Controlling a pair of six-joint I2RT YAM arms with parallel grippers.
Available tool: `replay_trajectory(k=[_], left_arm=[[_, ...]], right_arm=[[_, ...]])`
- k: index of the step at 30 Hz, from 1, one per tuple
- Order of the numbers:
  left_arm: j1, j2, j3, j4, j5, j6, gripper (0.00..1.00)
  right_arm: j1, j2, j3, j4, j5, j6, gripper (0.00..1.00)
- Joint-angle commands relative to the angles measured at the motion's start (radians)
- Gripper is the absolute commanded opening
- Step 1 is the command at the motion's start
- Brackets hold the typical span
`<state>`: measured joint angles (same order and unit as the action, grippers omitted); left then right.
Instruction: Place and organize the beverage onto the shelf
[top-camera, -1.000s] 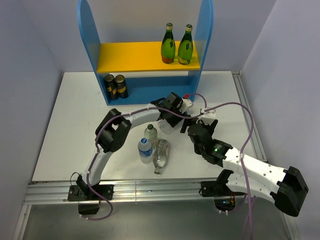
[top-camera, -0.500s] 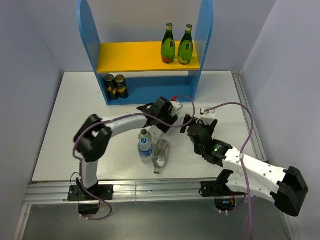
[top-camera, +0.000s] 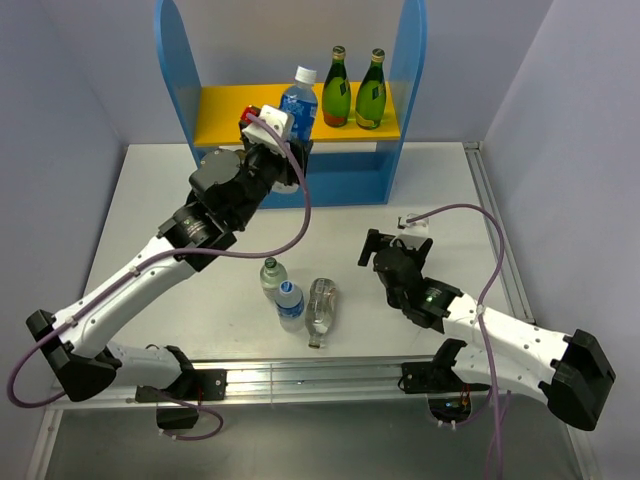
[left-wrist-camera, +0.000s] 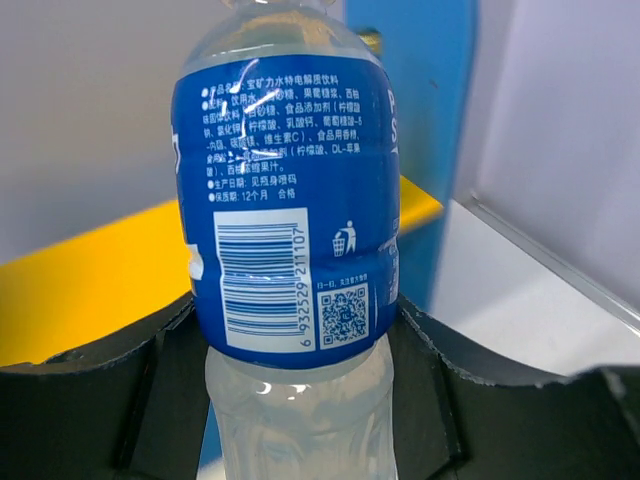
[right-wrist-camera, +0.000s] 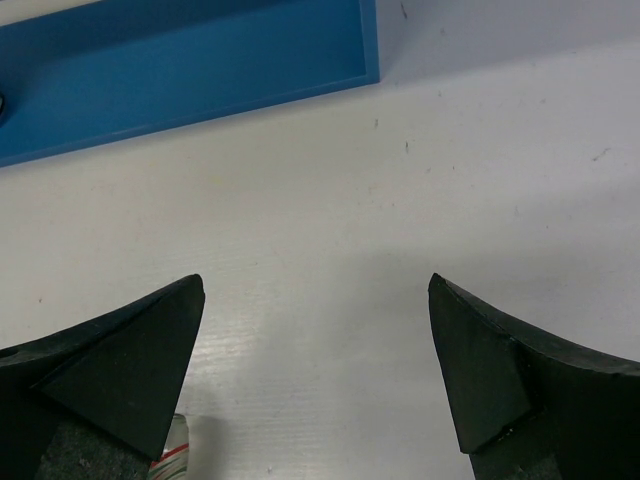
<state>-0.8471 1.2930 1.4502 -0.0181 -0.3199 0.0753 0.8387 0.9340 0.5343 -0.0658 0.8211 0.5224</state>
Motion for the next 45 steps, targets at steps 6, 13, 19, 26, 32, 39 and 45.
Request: replay_trajectory(k=[6,13,19,26,32,39,45], left_arm=[[0.117,0.116,0.001,0.551,-0.166,0.15,0.0],[0.278,0.221,-0.057,0.99,-0.166,0.144,0.0],[0.333,0.331,-0.097,1.381,-0.208,0.179,0.0],[0.388,0.468,-0.059,1.52,-0.182,0.173,0.0],[0.407,0.615,-0.033,1.67,-0.162,0.268,0.0],[0.425,0.707,-0.022,1.692,-0.186,0.264,0.0],[0.436,0.675,-0.086,1.566,-0.177,0.201,0.14]], right_arm=[[-0.006,0.015,0.01,0.037,0.012,0.014,1.0],[-0.006,0.031,0.007,0.047,0.001,0.016,1.0],[-0.006,0.064,0.016,0.06,-0.017,0.01,1.0],[-0.006,0.091,0.027,0.063,-0.031,0.011,1.0],[-0.012,0.085,0.021,0.063,-0.05,0.011,1.0],[-0.02,0.086,0.024,0.063,-0.057,0.011,1.0],[-0.026,0.08,0.023,0.063,-0.063,0.014,1.0]])
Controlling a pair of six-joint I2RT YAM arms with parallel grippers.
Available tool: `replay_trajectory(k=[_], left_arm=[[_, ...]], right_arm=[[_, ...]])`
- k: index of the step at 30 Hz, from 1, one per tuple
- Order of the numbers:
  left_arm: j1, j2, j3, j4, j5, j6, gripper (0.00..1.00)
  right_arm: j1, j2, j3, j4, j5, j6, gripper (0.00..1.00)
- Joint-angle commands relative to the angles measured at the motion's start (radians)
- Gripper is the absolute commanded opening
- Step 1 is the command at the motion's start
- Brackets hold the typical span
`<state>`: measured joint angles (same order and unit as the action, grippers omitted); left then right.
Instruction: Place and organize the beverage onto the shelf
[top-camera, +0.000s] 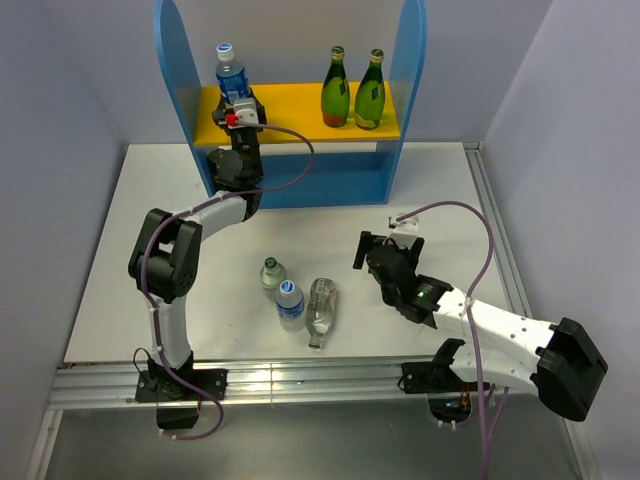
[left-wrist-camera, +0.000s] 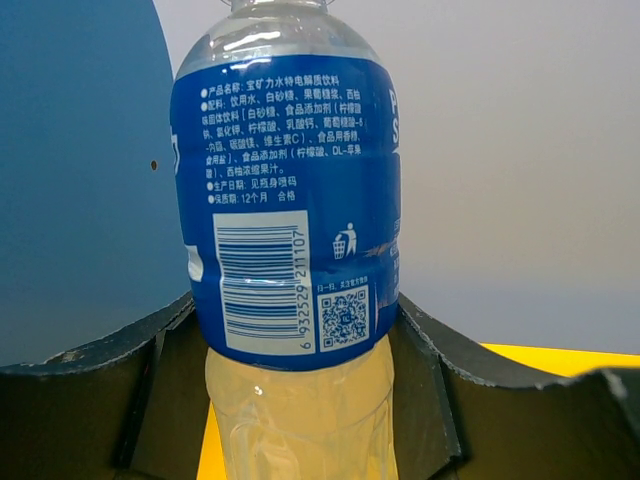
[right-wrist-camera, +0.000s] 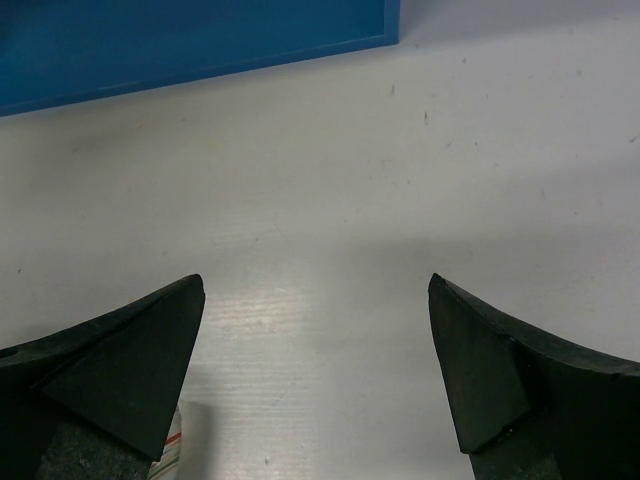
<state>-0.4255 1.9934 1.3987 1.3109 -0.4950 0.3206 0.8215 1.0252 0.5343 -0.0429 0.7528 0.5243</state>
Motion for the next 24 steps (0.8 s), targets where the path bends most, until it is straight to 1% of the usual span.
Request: replay_trajectory(k=[1,2,4,5,7,8,10,15,16,18,19,20,24], left_arm=[[0.017,-0.033,-0.046,0.2,0.01,-0.069,0.18],[0.019,-0.045,-0.055,0.18,0.024,-0.077,0.26],[0.021,-0.053,-0.07,0.145,0.039,-0.092,0.37],[0.021,-0.054,-0.078,0.133,0.044,-0.092,0.47],[0.021,-0.061,-0.098,0.133,0.035,-0.104,0.59],[0.021,-0.062,-0.105,0.128,0.035,-0.107,0.69],[0.021,-0.068,-0.115,0.113,0.038,-0.115,0.78],[0.021,-0.07,-0.127,0.083,0.035,-0.118,0.85],[0.021,-0.07,-0.129,0.08,0.032,-0.121,0.89],[0.021,-0.082,-0.141,0.067,0.033,-0.129,0.92],[0.021,-0.09,-0.147,0.062,0.032,-0.132,0.98],[0.019,-0.108,-0.155,0.051,0.03,-0.137,0.99],[0.017,-0.177,-0.202,-0.022,0.032,-0.163,0.99]], right_arm=[[-0.008,-0.013,0.02,0.04,0.002,0.014,1.0],[-0.008,-0.014,0.021,0.067,0.003,0.014,1.0],[-0.008,-0.019,0.018,0.067,0.0,0.014,1.0],[-0.008,-0.017,0.018,0.067,0.002,0.014,1.0],[-0.01,-0.017,0.018,0.066,0.002,0.014,1.0],[-0.009,-0.02,0.019,0.067,0.0,0.016,1.0],[-0.01,-0.02,0.018,0.067,0.0,0.016,1.0],[-0.01,-0.025,0.016,0.067,-0.003,0.016,1.0],[-0.01,-0.025,0.016,0.067,-0.003,0.016,1.0],[-0.01,-0.027,0.016,0.067,-0.003,0.016,1.0],[-0.01,-0.027,0.016,0.067,-0.003,0.016,1.0],[-0.01,-0.028,0.016,0.066,-0.003,0.016,1.0],[-0.01,-0.034,0.015,0.066,-0.003,0.017,1.0]])
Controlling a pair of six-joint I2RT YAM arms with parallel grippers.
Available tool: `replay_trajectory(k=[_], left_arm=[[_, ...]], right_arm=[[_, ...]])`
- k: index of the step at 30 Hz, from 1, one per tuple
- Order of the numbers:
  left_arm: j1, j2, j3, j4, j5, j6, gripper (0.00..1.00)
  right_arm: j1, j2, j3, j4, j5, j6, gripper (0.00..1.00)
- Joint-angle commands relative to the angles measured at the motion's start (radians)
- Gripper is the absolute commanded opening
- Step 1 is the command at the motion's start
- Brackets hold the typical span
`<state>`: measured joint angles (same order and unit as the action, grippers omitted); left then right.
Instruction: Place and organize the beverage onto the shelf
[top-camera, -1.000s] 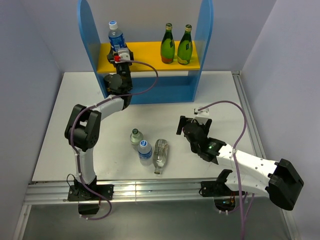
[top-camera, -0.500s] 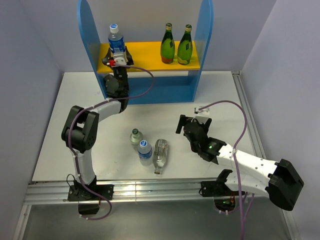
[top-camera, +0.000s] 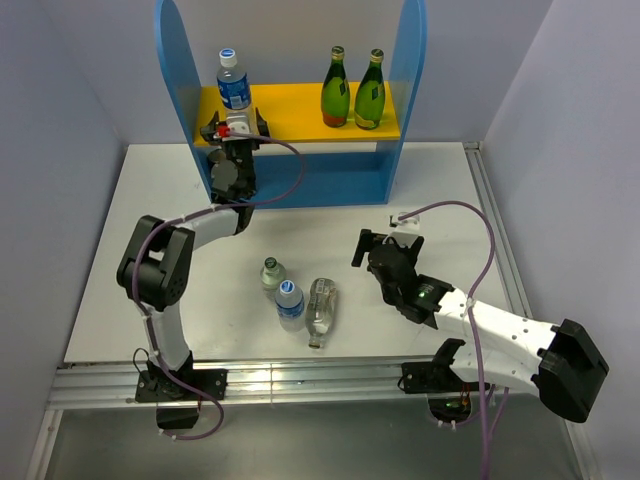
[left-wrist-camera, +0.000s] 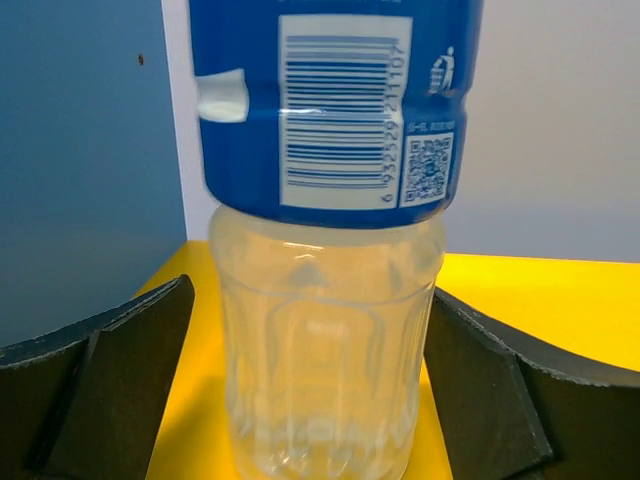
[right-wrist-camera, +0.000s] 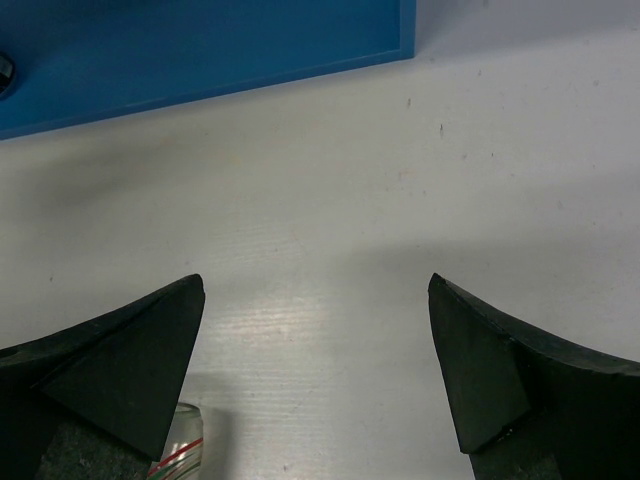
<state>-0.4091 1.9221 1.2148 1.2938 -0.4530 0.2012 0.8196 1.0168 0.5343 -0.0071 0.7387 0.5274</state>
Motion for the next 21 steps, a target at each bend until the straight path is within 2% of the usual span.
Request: replay_trajectory(k=[1,8,11,14,21], left_arm=[[0.0,-0.119,-0.023,-0.054,-0.007,-0.049,0.99],[-0.007,-0.264,-0.09,-0.2,-0.029,-0.097,0.99],[-0.008,-0.326,-0.107,-0.307,-0.004,-0.141,0.99],[-0.019,-0.38,-0.138,-0.343,0.007,-0.16,0.99],[-0.033,-0.425,-0.141,-0.454,-0.026,-0.167,0.99]], right_arm=[[-0.008,-0.026,0.015,0.03,0.01,0.013,1.0],[-0.008,-0.017,0.023,0.032,0.013,0.016,1.0],[-0.008,-0.012,0.026,0.029,0.016,0.014,1.0],[-0.008,-0.009,0.026,0.027,0.019,0.016,1.0],[-0.008,-0.012,0.021,0.032,0.016,0.014,1.0]])
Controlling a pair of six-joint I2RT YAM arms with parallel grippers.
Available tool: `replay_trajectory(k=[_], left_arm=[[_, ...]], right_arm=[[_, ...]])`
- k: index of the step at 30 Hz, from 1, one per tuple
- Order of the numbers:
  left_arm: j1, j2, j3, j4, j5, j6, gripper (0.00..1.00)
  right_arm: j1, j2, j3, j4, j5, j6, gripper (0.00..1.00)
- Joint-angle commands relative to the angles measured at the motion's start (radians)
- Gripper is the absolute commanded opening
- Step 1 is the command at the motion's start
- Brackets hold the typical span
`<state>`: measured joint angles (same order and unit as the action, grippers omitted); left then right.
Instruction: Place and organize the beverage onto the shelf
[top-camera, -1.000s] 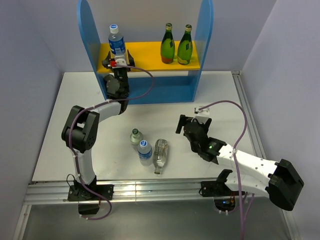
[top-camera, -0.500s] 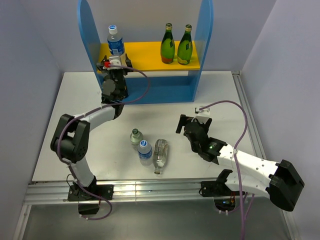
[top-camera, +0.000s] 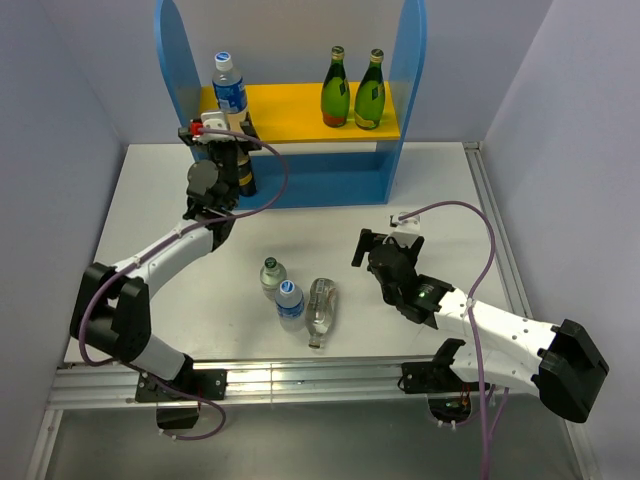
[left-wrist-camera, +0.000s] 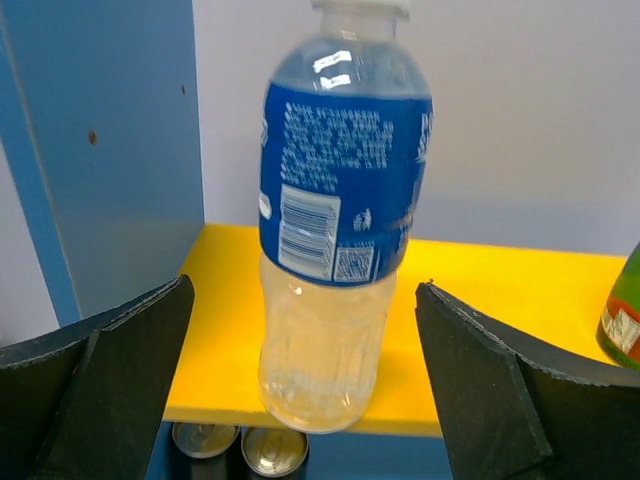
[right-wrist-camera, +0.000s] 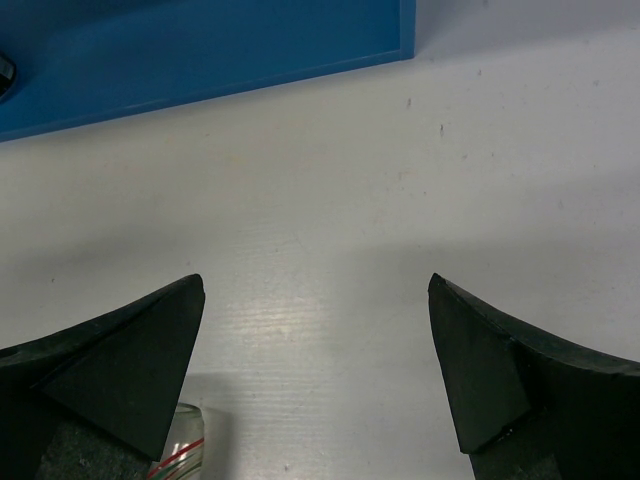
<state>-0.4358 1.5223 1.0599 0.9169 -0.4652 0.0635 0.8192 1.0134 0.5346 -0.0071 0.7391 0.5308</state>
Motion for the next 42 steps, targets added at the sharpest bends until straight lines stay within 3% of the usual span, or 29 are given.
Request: replay_trajectory(k=[1,8,13,20,29,42], left_arm=[[-0.007,-0.037,0.015,-0.093,-0.003,-0.037,0.99],[-0.029,-0.131,-0.003,-0.265,0.053,-0.132,0.99],[-0.034,-0.137,-0.041,-0.214,0.022,-0.12,0.99],[-0.032,-0.041,0.038,-0.191,0.002,-0.088,0.99],[-0.027,0.082,0.126,-0.119,-0.133,-0.002,0.99],[0.051,0.134,0.178,-0.122,-0.161,-0.014,0.99]], right_arm=[[-0.008,-0.007,0.022,0.032,0.014,0.011,1.0],[-0.008,0.002,0.027,0.032,0.014,0.009,1.0],[-0.008,-0.001,0.027,0.03,0.008,0.009,1.0],[-0.008,-0.009,0.024,0.027,0.016,0.008,1.0],[-0.008,-0.006,0.027,0.024,0.02,0.008,1.0],[-0.008,0.013,0.038,0.022,0.022,0.008,1.0]])
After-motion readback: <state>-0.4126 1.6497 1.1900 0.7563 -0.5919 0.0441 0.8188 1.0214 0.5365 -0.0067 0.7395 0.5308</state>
